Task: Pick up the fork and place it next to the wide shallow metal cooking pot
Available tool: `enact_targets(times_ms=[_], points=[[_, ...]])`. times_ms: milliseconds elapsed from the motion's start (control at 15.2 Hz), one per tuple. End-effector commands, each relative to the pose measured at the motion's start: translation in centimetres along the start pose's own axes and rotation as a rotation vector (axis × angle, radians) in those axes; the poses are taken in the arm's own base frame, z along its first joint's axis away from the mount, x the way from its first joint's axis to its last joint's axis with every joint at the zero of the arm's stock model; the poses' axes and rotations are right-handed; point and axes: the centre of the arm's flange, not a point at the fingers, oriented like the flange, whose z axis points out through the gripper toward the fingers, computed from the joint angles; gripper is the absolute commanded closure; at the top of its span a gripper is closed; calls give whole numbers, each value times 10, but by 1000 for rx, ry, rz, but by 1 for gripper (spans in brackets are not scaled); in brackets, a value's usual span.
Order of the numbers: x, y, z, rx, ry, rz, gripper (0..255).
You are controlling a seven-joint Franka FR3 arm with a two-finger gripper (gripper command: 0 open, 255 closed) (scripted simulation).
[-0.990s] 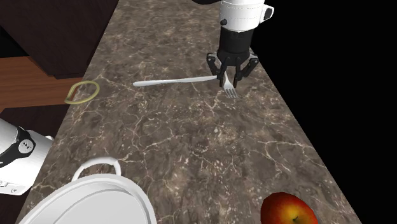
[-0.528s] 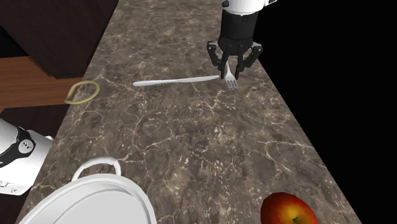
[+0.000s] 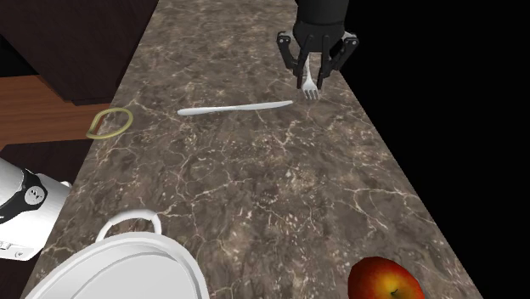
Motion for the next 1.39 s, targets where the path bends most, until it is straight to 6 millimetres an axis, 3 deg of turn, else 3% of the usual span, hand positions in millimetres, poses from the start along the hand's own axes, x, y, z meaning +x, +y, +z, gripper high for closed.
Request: enact_targets(times_ms=[0,396,1320], points=[[-1,1,-10,0,0,0,255],[-2,2,-38,0,0,0,255],[-170,-75,-34,0,0,0,255]])
